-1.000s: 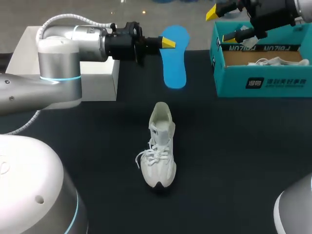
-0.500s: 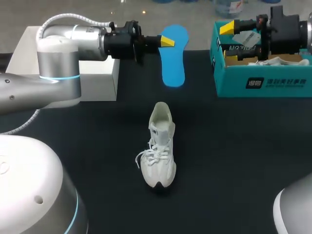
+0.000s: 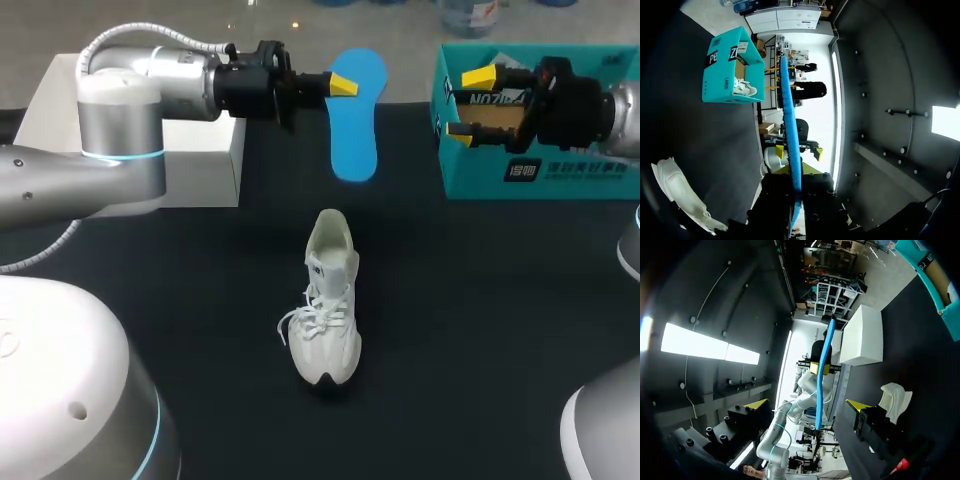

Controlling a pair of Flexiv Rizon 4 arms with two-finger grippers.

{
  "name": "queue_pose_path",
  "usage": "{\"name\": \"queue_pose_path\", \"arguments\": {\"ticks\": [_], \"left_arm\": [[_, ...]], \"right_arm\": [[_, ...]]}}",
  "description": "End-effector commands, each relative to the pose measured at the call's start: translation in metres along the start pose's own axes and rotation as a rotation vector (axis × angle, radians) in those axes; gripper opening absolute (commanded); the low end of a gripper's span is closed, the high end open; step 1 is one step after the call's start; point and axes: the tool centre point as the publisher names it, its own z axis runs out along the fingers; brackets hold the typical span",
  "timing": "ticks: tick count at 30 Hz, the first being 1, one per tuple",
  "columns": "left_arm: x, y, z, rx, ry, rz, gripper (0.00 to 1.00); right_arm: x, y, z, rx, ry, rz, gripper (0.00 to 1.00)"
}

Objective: Take the shoe out of the shoebox, open the shoe tongue, remove and reinsert the insole, then place the shoe into the shoebox

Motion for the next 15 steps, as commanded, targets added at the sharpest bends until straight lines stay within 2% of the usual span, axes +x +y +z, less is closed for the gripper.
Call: {"name": "queue_pose_path", "arguments": {"ticks": [1, 3, 5, 12, 15], "left_arm": [[-0.0011, -0.0007, -0.0006, -0.003, -0.003, -0.001, 0.00], [-0.0010, -0.0008, -0.0007, -0.003, -0.006, 0.000, 0.00], [-0.0002, -0.0015, -0.0006, -0.003, -0.005, 0.002, 0.00], [0.0016, -0.0015, -0.0001, -0.003, 0.006, 0.028, 0.00], [-0.0013, -0.0042, -0.0008, 0.078, -0.031, 0.306, 0.00]], "right_arm": [[0.0032, 0.0023, 0.0009, 0.003, -0.042, 0.010, 1.00], [0.0025, 0.0028, 0.0008, 0.009, -0.099, 0.022, 1.00], [0.0024, 0.0031, 0.0013, 0.004, -0.064, 0.011, 1.00], [0.0020, 0.0039, 0.0016, -0.011, -0.083, 0.041, 1.00], [0.0020, 0.0039, 0.0016, -0.011, -0.083, 0.041, 1.00]]}}
